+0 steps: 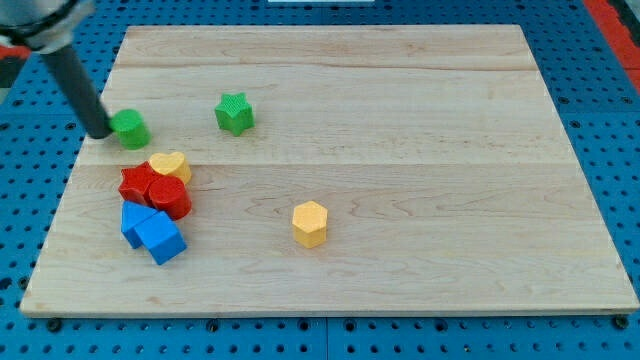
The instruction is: Push the red blocks left to the yellow hexagon
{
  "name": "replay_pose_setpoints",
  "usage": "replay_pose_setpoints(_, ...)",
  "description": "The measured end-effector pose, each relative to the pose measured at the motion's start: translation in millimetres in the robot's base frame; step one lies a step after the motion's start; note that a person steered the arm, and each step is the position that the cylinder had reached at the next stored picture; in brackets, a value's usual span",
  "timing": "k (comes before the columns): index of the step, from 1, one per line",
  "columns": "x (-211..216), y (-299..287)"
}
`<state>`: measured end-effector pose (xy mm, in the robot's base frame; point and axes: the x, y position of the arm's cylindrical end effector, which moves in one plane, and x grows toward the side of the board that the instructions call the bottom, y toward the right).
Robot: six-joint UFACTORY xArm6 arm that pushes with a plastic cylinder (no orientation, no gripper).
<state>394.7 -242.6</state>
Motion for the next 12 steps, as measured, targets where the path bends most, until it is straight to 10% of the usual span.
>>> replay_pose_setpoints(1, -0.2, 67.4)
replay_pose_setpoints(7, 107.9, 16.1)
replay_pose_setpoints(10, 156.0, 118.1)
replay_pose_setpoints(12, 96.5, 118.0)
